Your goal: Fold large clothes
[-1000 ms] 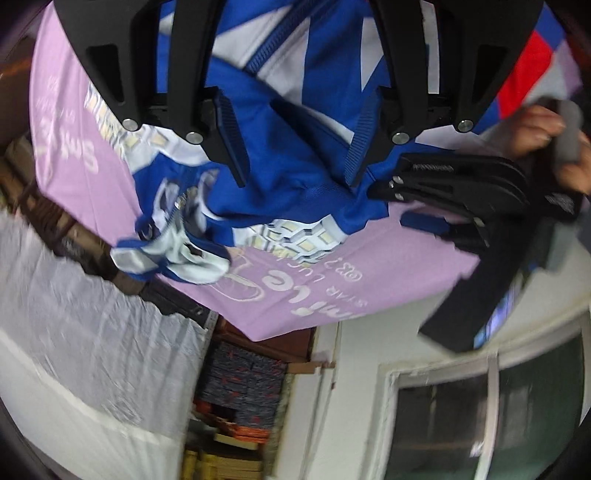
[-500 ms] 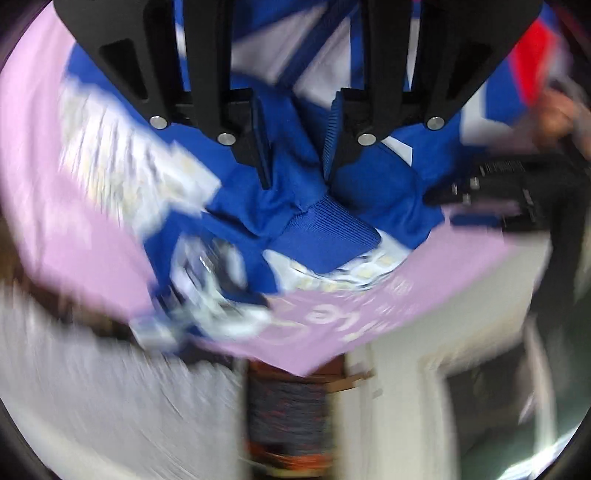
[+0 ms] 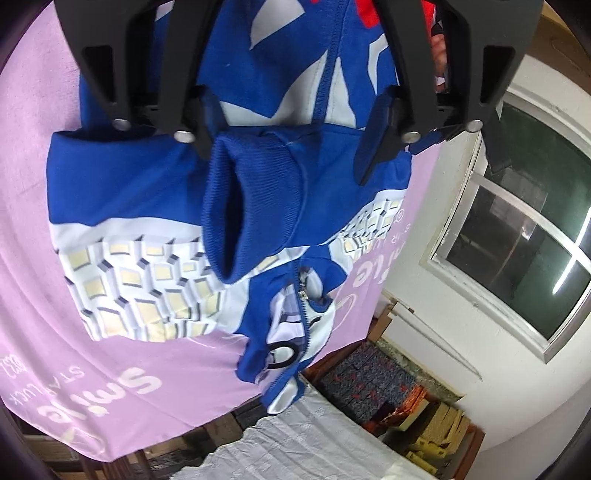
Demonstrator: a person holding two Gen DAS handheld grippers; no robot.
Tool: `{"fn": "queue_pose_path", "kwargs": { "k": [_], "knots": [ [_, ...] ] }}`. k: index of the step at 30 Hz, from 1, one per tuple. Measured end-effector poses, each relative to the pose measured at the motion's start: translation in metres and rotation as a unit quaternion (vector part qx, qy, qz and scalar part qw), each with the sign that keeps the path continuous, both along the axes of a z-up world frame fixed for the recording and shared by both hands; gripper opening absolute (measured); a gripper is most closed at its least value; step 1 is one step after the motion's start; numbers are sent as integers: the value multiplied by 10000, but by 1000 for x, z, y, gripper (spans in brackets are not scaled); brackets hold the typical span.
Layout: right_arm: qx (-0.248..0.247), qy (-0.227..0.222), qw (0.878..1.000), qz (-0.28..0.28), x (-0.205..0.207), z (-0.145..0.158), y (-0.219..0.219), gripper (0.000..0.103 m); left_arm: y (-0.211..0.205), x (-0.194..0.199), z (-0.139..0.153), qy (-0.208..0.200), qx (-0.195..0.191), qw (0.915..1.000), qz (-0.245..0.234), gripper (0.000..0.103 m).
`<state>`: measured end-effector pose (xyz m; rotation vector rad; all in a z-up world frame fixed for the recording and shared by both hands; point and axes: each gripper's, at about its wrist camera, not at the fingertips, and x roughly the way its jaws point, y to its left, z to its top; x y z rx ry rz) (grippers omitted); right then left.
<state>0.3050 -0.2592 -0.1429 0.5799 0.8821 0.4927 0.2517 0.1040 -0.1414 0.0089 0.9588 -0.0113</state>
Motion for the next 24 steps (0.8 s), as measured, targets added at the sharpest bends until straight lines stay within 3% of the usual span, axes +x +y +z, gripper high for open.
{"fn": "queue_pose_path", "kwargs": {
  "k": [2, 8, 10, 13, 16, 17, 18, 20, 22, 24],
  "knots": [
    [-118, -38, 9999, -45, 1, 0, 1, 17, 0, 0, 0, -15, -15, 10000, 8, 68],
    [-467, -779, 9959, -42, -9, 33, 7, 14, 0, 0, 0, -37, 39, 10000, 62, 69],
    [-633, -769, 9950, -123, -5, 35, 4, 14, -2, -1, -1, -60, 123, 9999, 65, 69],
    [-1054, -316, 9925, -528, 8, 9, -12, 15, -1, 1, -1, -56, 98, 9999, 89, 71],
    [-691, 139, 9960, -555, 15, -17, -31, 16, 1, 0, 0, -62, 90, 9999, 134, 69],
    [-611, 206, 9965, -530, 17, -14, -35, 23, 3, 0, 2, -96, 119, 9997, 185, 69],
    [-590, 167, 9966, -550, 15, -9, -38, 34, 6, -3, 7, -215, 122, 9993, 279, 68],
    [-894, -161, 9918, -902, 4, 7, -47, 48, 11, -9, 19, -426, 1, 9985, 334, 68],
    [-1253, -412, 9830, -1280, -5, 19, -54, 48, 7, -14, 31, -596, -60, 9978, 288, 68],
    [-1251, -671, 9802, -1382, -12, 31, -62, 40, -9, -14, 40, -725, 241, 9970, 116, 68]
  ]
}}
